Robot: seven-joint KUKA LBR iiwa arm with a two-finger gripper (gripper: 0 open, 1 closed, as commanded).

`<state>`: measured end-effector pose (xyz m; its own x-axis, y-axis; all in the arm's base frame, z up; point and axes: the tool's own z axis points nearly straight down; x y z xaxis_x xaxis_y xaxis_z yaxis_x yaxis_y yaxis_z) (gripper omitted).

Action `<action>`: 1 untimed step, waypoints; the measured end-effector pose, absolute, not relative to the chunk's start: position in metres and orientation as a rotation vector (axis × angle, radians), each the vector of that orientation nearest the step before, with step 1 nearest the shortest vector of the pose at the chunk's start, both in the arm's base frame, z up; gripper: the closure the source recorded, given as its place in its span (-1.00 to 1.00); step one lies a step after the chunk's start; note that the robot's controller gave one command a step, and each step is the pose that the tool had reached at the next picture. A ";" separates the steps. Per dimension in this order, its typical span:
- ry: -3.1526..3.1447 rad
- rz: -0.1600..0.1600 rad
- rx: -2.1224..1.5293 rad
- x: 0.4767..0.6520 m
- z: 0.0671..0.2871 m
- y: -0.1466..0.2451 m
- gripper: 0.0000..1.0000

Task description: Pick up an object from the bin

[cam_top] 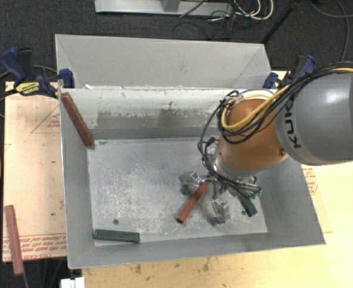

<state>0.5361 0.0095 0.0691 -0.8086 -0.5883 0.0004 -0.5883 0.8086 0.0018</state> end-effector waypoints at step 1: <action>-2.989 -0.003 0.967 0.536 0.069 0.010 -1.00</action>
Offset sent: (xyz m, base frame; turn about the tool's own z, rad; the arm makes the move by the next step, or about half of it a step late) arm 0.0000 0.0000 0.0000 0.0000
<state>0.5363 0.0102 0.0690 -0.8104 -0.5858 -0.0004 -0.5858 0.8104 0.0019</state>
